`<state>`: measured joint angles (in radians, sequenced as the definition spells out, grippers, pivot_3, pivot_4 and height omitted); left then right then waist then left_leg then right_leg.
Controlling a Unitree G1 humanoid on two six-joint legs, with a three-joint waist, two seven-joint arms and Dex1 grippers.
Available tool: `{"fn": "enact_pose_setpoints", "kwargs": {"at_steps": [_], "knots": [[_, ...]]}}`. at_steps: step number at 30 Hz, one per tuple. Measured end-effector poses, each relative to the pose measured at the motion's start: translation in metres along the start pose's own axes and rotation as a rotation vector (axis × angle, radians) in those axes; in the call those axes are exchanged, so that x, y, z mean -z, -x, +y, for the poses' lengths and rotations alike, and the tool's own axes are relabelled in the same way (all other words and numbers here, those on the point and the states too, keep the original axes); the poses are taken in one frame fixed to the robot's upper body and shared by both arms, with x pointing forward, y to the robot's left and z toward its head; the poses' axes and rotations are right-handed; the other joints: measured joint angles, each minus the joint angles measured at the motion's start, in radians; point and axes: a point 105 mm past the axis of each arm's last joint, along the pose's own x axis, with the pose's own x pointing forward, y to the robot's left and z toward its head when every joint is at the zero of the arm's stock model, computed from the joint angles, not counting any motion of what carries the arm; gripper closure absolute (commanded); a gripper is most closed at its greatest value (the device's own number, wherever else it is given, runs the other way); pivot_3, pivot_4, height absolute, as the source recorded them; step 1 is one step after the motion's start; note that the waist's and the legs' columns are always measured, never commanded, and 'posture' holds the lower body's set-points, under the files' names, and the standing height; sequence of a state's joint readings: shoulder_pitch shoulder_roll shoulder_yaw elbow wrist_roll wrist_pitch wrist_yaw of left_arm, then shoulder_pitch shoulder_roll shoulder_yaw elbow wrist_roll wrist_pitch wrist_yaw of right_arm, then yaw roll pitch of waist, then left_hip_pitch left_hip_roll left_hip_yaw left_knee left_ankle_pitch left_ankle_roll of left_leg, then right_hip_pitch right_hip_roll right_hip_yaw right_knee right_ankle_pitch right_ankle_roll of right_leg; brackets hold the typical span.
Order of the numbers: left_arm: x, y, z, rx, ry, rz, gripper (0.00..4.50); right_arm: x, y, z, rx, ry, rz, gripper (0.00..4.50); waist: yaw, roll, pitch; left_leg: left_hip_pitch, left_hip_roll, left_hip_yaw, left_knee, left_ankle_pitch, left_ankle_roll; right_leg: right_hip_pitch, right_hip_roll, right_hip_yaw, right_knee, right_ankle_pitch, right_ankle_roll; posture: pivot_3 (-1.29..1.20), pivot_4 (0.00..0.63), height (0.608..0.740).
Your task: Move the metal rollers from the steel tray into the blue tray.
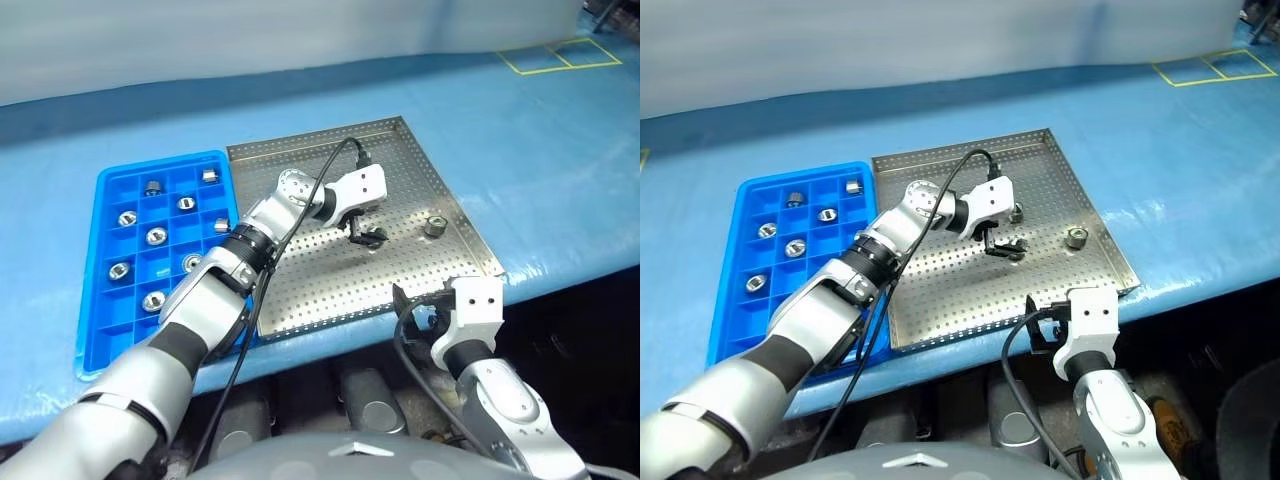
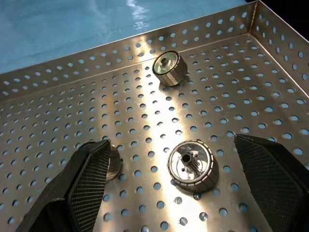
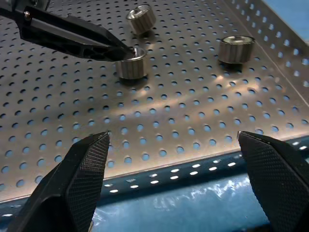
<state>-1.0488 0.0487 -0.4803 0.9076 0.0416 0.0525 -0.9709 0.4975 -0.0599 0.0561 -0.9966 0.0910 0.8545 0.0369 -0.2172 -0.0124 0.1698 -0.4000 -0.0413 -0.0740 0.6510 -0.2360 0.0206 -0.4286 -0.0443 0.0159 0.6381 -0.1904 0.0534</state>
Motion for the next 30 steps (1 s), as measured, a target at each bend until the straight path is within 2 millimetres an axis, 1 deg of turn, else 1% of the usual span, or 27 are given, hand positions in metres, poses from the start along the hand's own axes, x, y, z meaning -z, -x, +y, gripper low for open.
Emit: {"fn": "enact_pose_setpoints", "kwargs": {"at_steps": [3,9,11,14,17,20,23,25,30], "knots": [[0.003,-0.006,-0.003,0.021,-0.009,0.021,0.00,0.002,0.004,-0.001,0.026,-0.013,-0.007,0.02,-0.045,0.000,0.000,-0.001,0.000,0.000,0.000,-0.001,0.001,0.000,0.000,0.000,-0.002,0.000,0.002,-0.47,0.150,0.740],[0.010,-0.009,-0.001,0.013,-0.031,0.063,0.00,0.004,0.008,-0.003,0.067,-0.029,-0.019,0.02,-0.134,0.000,0.000,-0.002,0.000,0.001,0.000,-0.003,0.004,0.001,-0.001,0.001,-0.007,0.002,0.005,-0.48,0.150,0.740],[0.010,-0.007,0.001,-0.001,-0.020,0.056,0.00,0.005,0.009,-0.004,0.076,-0.030,-0.020,0.02,-0.152,0.000,0.000,-0.002,0.000,0.001,0.000,-0.003,0.004,0.001,-0.001,0.001,-0.007,0.002,0.005,-0.47,0.150,0.740],[0.008,0.000,0.011,-0.048,0.006,0.028,0.00,0.005,0.010,-0.003,0.076,-0.033,-0.017,0.02,-0.171,0.000,0.000,-0.002,0.000,0.001,0.000,-0.003,0.004,0.001,-0.001,0.001,-0.007,0.002,0.005,-0.47,0.150,0.740],[0.009,0.013,0.023,-0.103,0.037,0.009,0.00,0.004,0.008,-0.002,0.070,-0.035,-0.022,0.02,-0.182,0.000,0.000,-0.002,0.000,0.001,0.000,-0.003,0.004,0.001,-0.001,0.001,-0.007,0.002,0.006,-0.44,0.150,0.740],[0.010,0.028,0.033,-0.146,0.052,0.005,0.00,0.000,0.006,0.000,0.055,-0.034,-0.032,0.02,-0.182,0.000,0.000,-0.002,0.000,0.001,0.000,-0.003,0.004,0.001,-0.001,0.001,-0.007,0.002,0.006,-0.42,0.150,0.740],[0.017,0.043,0.038,-0.166,0.068,0.016,0.00,-0.002,0.003,0.002,0.042,-0.029,-0.031,0.02,-0.176,0.000,0.000,-0.002,0.000,0.001,0.000,-0.003,0.004,0.001,-0.001,0.002,-0.007,0.002,0.006,-0.39,0.150,0.740],[0.024,0.048,0.033,-0.148,0.088,0.027,0.00,-0.003,0.002,0.003,0.035,-0.026,-0.030,0.02,-0.166,0.000,0.000,-0.002,0.000,0.001,0.000,-0.003,0.004,0.001,-0.001,0.003,-0.006,0.002,0.006,-0.38,0.150,0.740],[0.035,0.050,0.015,-0.089,0.155,0.022,0.00,-0.006,-0.002,0.006,0.014,-0.018,-0.032,0.02,-0.128,0.001,0.000,-0.002,0.000,0.001,0.000,-0.003,0.004,0.000,-0.001,0.004,-0.005,0.002,0.006,-0.37,0.150,0.740]]}}
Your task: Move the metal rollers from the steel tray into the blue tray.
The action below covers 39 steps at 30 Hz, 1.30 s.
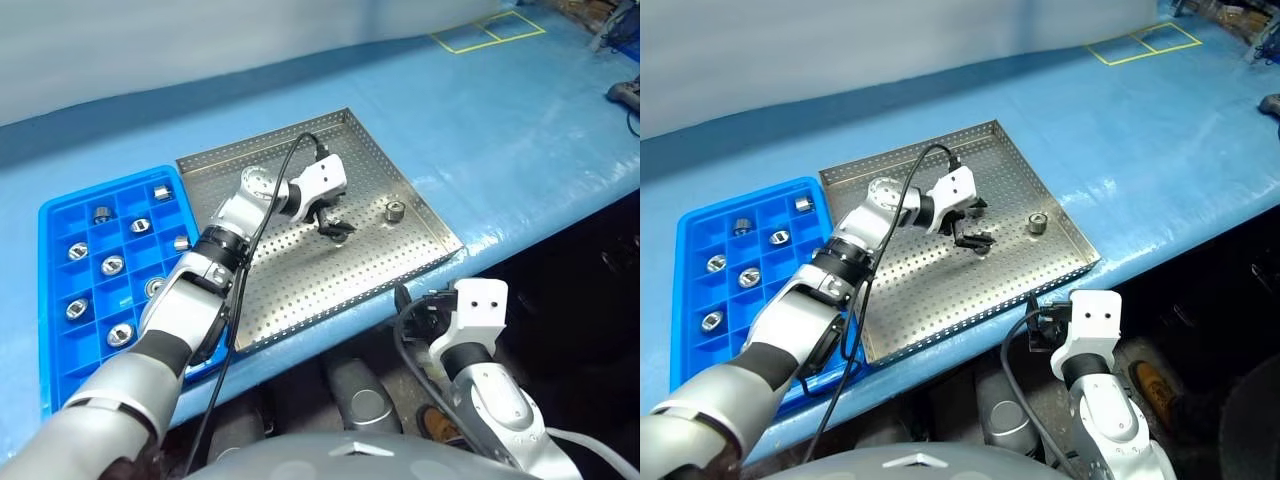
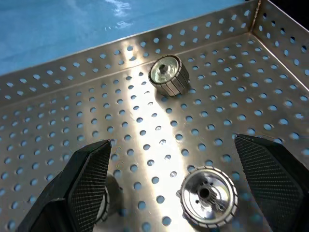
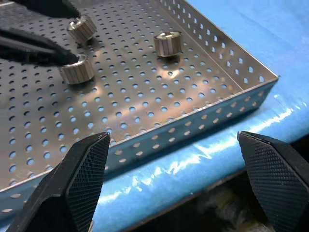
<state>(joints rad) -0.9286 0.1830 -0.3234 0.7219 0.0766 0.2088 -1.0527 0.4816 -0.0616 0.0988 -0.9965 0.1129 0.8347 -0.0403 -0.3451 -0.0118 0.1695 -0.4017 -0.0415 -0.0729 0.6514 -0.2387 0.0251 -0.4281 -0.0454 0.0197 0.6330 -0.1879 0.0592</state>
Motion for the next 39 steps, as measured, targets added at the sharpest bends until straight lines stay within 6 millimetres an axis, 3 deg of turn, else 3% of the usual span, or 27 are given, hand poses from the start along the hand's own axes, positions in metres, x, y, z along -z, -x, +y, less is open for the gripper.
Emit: {"fn": "enact_pose_setpoints", "kwargs": {"at_steps": [9,20,33,36,39], "knots": [[0.002,0.004,-0.006,0.011,0.030,-0.002,0.00,-0.001,-0.002,0.003,-0.023,-0.001,0.007,0.02,0.051,0.001,-0.001,0.000,0.000,0.000,0.002,0.000,0.000,0.000,0.000,0.001,0.002,0.000,0.000,-0.37,0.150,0.740],[-0.007,-0.017,-0.021,0.054,0.025,-0.028,0.00,0.001,-0.002,0.003,-0.018,-0.002,0.013,0.02,0.057,0.001,-0.001,0.000,-0.001,0.001,0.009,0.000,0.000,0.000,0.000,0.001,0.009,0.000,0.000,-0.40,0.150,0.740],[0.025,-0.029,-0.009,-0.058,0.067,0.070,0.00,0.005,0.000,0.000,0.001,-0.006,0.032,0.02,0.021,0.001,-0.001,0.001,0.000,0.003,0.010,0.000,0.000,0.001,0.000,0.002,0.009,0.001,0.001,-0.41,0.150,0.740],[0.028,-0.029,-0.008,-0.063,0.081,0.071,0.63,0.005,0.000,0.000,0.000,-0.005,0.030,0.00,0.016,0.001,-0.001,0.001,0.000,0.003,0.010,0.000,0.000,0.001,0.000,0.002,0.009,0.001,0.001,-0.41,0.150,0.740],[0.027,-0.028,-0.008,-0.061,0.096,0.058,1.55,0.003,0.000,0.001,-0.003,-0.004,0.024,0.00,0.014,0.001,-0.001,0.001,0.000,0.003,0.010,0.000,0.000,0.001,0.000,0.002,0.009,0.001,0.001,-0.41,0.150,0.740]]}}
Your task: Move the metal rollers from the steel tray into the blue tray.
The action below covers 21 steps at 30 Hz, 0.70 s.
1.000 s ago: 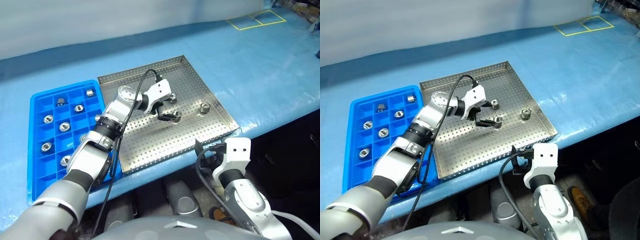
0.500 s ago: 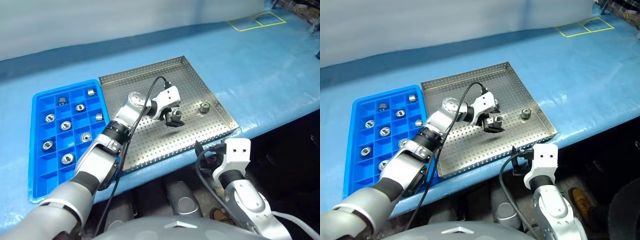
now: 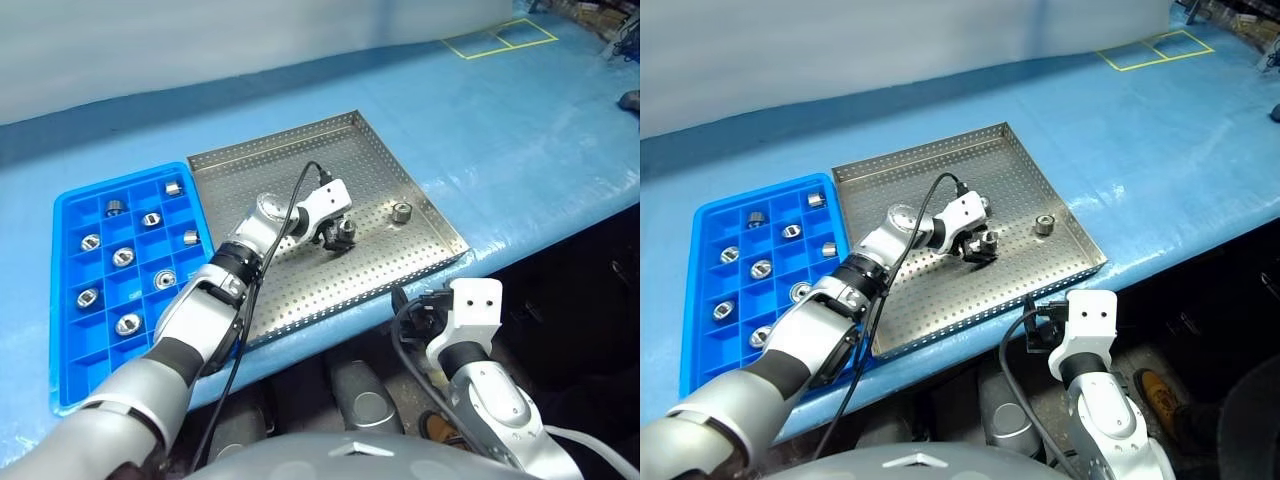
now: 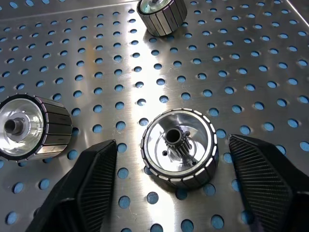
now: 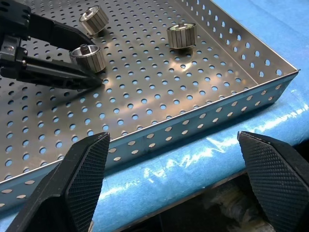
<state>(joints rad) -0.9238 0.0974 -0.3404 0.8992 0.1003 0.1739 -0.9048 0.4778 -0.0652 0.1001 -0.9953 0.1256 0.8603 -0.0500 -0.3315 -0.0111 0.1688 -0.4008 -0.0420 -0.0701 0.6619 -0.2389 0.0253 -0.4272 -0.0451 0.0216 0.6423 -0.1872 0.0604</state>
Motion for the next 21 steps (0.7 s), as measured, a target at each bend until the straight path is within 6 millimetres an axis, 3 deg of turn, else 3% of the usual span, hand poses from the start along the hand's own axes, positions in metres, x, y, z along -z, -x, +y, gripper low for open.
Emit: {"fn": "enact_pose_setpoints", "kwargs": {"at_steps": [3,8,14,17,21], "knots": [[0.001,0.004,0.002,0.004,0.019,-0.001,2.61,-0.002,-0.001,0.001,-0.005,0.003,-0.009,0.00,-0.007,0.000,0.000,0.000,0.000,0.000,0.000,0.000,0.000,0.000,0.000,0.000,0.000,0.000,0.000,-0.37,0.150,0.740],[-0.017,0.024,0.017,-0.043,0.020,-0.086,2.69,-0.009,-0.005,0.004,-0.030,0.019,-0.035,0.00,-0.004,0.000,0.000,0.000,0.000,0.000,0.000,0.000,0.000,-0.001,0.000,0.000,0.000,0.000,0.000,-0.31,0.150,0.740],[-0.051,0.083,0.040,-0.218,0.030,-0.281,2.69,-0.030,-0.022,0.029,-0.168,0.056,-0.096,0.00,0.033,0.000,0.000,0.002,0.001,0.001,-0.001,0.000,0.000,-0.001,0.001,0.001,0.002,0.000,0.000,-0.19,0.150,0.740],[-0.046,0.115,0.045,-0.320,0.041,-0.303,2.69,-0.035,-0.032,0.046,-0.260,0.078,-0.100,0.00,0.078,0.001,0.000,0.003,0.001,0.000,-0.002,0.000,-0.001,-0.001,0.002,0.002,0.002,0.000,-0.001,-0.13,0.150,0.740],[-0.011,0.163,0.040,-0.465,0.072,-0.254,2.69,-0.048,-0.049,0.078,-0.421,0.128,-0.118,0.00,0.141,0.001,0.000,0.004,0.001,0.001,-0.003,0.001,-0.001,-0.002,0.002,0.003,0.003,0.000,-0.003,-0.03,0.150,0.740]]}}
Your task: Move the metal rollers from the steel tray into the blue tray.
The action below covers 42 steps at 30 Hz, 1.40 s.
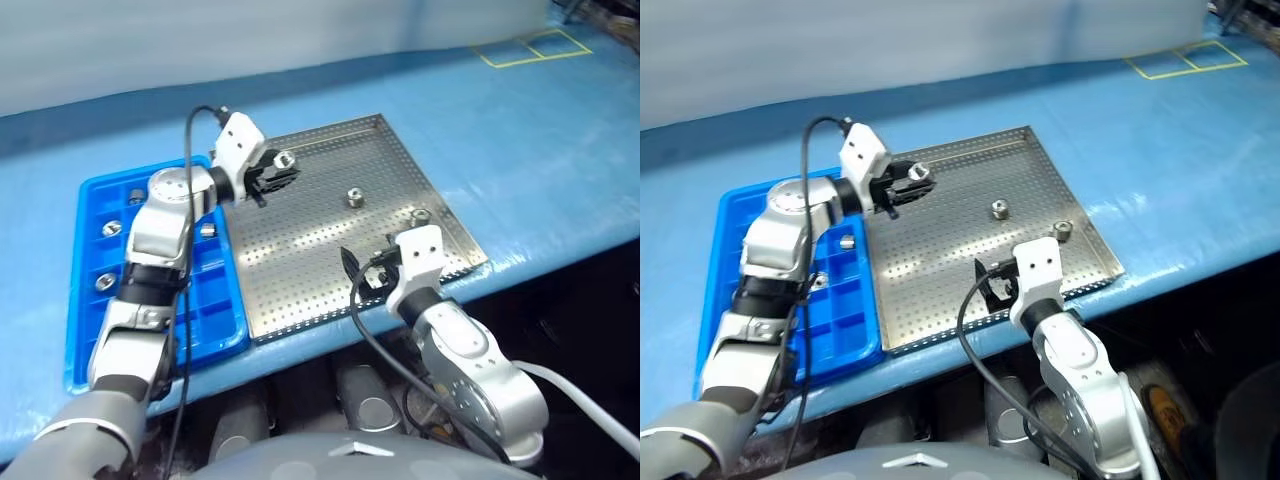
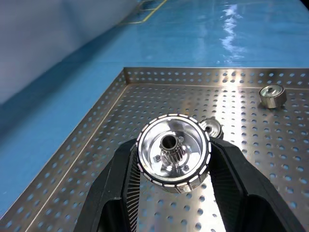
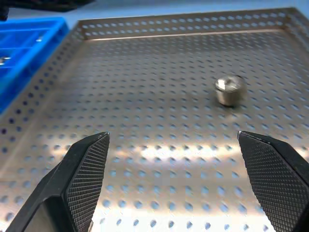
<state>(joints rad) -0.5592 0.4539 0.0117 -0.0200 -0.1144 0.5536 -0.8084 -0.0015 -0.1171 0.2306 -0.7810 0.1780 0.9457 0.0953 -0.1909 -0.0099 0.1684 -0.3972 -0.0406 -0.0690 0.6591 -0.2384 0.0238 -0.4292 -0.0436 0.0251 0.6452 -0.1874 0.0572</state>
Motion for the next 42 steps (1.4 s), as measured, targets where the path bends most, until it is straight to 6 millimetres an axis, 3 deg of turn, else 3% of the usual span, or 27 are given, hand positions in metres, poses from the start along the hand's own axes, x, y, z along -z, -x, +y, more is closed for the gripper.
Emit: {"fn": "enact_pose_setpoints", "kwargs": {"at_steps": [6,10,16,20,24,34,42], "knots": [[0.017,0.062,0.003,-0.171,0.001,0.057,2.69,-0.002,-0.022,0.038,-0.232,0.045,0.025,0.00,0.137,-0.002,0.000,-0.002,-0.002,-0.003,0.000,-0.002,0.000,0.000,-0.002,-0.003,-0.003,0.002,-0.006,0.07,0.150,0.740],[0.041,0.105,-0.006,-0.290,0.046,0.156,2.69,-0.002,-0.034,0.054,-0.345,0.092,0.038,0.00,0.174,-0.003,-0.001,-0.001,-0.002,-0.003,0.000,-0.003,-0.001,0.000,-0.002,-0.004,-0.005,0.002,-0.007,0.15,0.150,0.740],[0.064,0.144,-0.028,-0.365,0.088,0.248,2.69,-0.001,-0.046,0.082,-0.526,0.156,0.036,0.00,0.217,-0.004,-0.001,0.002,-0.001,-0.007,-0.001,-0.001,-0.005,0.002,-0.001,-0.010,-0.002,-0.006,-0.013,0.24,0.150,0.740],[0.078,0.160,-0.038,-0.427,0.141,0.290,2.69,0.004,-0.044,0.107,-0.703,0.212,0.026,0.00,0.239,-0.005,-0.001,0.002,0.000,-0.011,-0.001,0.000,-0.007,0.002,0.000,-0.013,-0.002,-0.007,-0.014,0.28,0.150,0.740],[0.081,0.170,-0.040,-0.495,0.153,0.298,2.69,0.011,-0.042,0.117,-0.787,0.225,0.038,0.00,0.263,-0.005,-0.002,0.002,0.000,-0.012,-0.001,0.001,-0.007,0.002,-0.001,-0.014,-0.002,-0.007,-0.014,0.29,0.150,0.740],[0.094,0.177,-0.047,-0.525,0.218,0.365,2.69,0.009,-0.042,0.119,-0.808,0.238,0.027,0.00,0.284,-0.006,-0.002,0.002,0.000,-0.012,-0.004,0.001,-0.008,0.001,0.000,-0.014,-0.002,-0.008,-0.015,0.28,0.150,0.740],[0.095,0.181,-0.057,-0.469,0.218,0.450,0.10,0.010,-0.042,0.118,-0.803,0.234,0.029,0.00,0.282,-0.005,-0.002,0.002,0.000,-0.011,-0.006,0.002,-0.010,0.001,0.000,-0.014,-0.003,-0.008,-0.016,0.27,0.150,0.740]]}}
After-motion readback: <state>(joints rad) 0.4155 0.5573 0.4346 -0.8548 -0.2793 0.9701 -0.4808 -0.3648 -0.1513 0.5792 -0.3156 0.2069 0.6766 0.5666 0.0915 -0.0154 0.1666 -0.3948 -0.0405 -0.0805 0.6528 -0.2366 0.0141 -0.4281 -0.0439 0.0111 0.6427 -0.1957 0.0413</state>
